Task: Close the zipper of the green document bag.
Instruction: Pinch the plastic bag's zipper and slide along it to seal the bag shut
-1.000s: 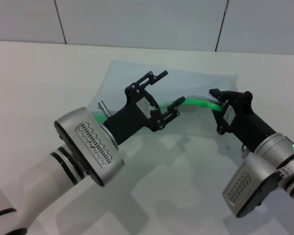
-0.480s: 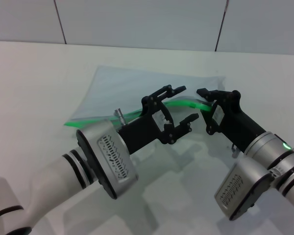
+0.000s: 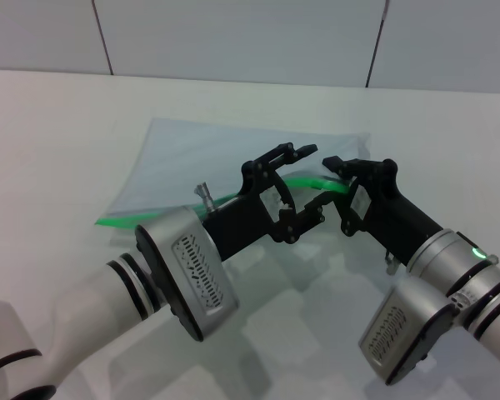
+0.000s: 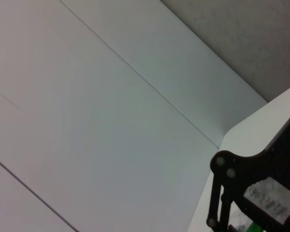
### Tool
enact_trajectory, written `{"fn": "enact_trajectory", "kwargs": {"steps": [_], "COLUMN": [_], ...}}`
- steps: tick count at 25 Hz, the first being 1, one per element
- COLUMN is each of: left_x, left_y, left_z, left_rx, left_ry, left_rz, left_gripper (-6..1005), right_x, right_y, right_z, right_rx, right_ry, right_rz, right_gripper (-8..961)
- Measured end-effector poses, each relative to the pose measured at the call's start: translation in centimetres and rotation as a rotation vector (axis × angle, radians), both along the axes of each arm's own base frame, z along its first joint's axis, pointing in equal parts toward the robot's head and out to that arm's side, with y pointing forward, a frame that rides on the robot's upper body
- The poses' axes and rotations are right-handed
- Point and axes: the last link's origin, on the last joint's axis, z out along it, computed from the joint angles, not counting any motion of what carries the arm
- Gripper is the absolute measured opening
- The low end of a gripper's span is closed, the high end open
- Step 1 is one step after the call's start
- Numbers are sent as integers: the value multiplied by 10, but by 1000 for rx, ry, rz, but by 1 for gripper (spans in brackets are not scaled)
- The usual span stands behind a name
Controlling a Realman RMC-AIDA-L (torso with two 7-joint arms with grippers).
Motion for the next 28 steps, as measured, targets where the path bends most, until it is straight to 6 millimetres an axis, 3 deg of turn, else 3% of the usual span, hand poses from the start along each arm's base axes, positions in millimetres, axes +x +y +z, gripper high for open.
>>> {"fn": "enact_trajectory", "kwargs": {"steps": [6, 17, 20, 28], "left_x": [0, 0, 0, 0], "left_y": [0, -1, -1, 1], "left_z": [0, -1, -1, 0], "left_rx": [4, -2, -1, 0], "left_ry": [7, 16, 17, 24], "left_rz": [-6, -17, -18, -19], "left_gripper": [663, 530, 348, 237], "right_x": [0, 0, 0, -1], "right_y": [-1, -1, -1, -1], "right_z": [-1, -1, -1, -1], "right_rx": [-4, -3, -3, 5], "right_ry": [-4, -6, -6, -33], "right_rz": [5, 7, 7, 22], "right_gripper": [49, 49, 49, 49]}}
